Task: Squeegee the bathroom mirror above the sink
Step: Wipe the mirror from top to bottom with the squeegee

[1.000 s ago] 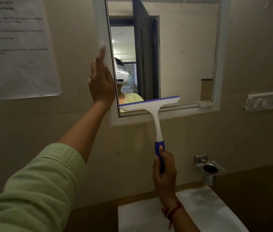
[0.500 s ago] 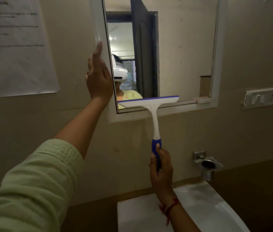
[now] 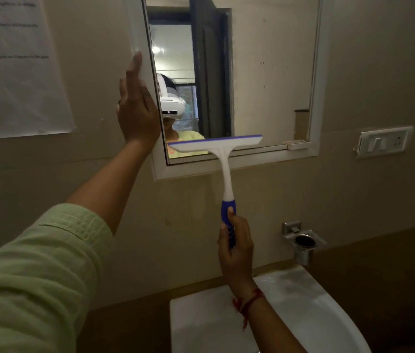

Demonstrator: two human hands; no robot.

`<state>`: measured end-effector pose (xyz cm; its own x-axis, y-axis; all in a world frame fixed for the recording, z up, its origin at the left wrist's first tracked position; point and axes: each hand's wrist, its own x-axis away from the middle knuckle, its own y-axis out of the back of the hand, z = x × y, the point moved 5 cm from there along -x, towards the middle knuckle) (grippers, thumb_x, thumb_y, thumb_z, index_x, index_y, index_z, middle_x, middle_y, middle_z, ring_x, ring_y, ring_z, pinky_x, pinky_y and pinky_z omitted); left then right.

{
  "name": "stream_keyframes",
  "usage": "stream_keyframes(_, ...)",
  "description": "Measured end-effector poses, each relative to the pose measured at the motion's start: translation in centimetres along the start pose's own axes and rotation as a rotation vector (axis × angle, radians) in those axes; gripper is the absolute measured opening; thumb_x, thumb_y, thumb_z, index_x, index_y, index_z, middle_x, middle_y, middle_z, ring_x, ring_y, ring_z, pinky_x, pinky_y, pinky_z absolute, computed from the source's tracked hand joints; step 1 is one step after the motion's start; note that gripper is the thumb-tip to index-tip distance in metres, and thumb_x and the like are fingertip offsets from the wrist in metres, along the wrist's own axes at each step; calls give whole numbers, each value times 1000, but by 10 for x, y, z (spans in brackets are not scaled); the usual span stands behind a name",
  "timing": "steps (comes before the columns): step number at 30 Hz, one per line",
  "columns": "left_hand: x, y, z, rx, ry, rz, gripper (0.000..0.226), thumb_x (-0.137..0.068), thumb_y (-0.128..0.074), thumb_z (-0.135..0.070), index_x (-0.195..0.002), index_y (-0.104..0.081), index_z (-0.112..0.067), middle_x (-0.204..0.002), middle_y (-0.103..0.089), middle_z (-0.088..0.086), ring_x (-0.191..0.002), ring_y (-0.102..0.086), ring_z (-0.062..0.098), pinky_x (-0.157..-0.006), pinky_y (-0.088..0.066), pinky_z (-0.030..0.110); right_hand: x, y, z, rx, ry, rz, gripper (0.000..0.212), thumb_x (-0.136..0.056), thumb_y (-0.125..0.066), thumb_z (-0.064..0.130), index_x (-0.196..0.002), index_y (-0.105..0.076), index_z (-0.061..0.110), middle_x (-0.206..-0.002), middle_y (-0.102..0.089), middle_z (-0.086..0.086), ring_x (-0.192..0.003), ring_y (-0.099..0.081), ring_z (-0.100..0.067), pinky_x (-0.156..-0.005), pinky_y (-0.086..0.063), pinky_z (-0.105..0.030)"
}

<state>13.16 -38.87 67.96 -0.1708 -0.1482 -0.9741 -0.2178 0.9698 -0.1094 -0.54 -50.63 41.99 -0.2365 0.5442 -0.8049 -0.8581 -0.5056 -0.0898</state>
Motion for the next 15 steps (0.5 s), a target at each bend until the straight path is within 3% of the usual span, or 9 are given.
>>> stream_keyframes(3,-1,-1,1,3,9,-4,40,-99,-29,-8,-139,-36,-8,-135,-50,9,-100,-47,-9,-80,-24,-7,-12,-2,1,1,1,5,34,-92,-50,8,-126,-49,13,-95,-48,12,-68,-50,1,-59,-43,-8)
stream_keyframes(6,-1,-1,0,-3,9,-2,40,-99,-30,-7,-139,-36,-6,-135,-49,8,-93,-44,-23,-76,-25,-8,1,0,-5,51,30,19,36,-91,-50,5,-125,-46,14,-92,-48,8,-68,-49,6,-60,-41,-5)
stream_keyframes(9,-1,0,0,-14,17,2,40,-99,-30,-8,-139,-36,-7,-136,-49,8,-97,-49,-9,-76,-25,-8,19,3,-12,63,40,41,39,-88,-50,2,-125,-45,13,-92,-48,0,-71,-48,10,-62,-39,-2)
stream_keyframes(12,-1,1,-3,-11,21,4,41,-99,-30,-7,-139,-36,-8,-135,-49,8,-91,-44,-21,-76,-23,-9,20,6,-9,53,59,49,38,-90,-50,7,-124,-45,22,-90,-46,7,-69,-47,9,-59,-39,-2)
stream_keyframes(15,-1,0,-1,-9,19,-2,41,-99,-30,-7,-139,-37,-10,-135,-49,9,-94,-47,-7,-76,-25,-6,5,12,4,-8,77,-38,35,-91,-47,23,-123,-43,36,-90,-50,10,-62,-48,2,-54,-40,-6)
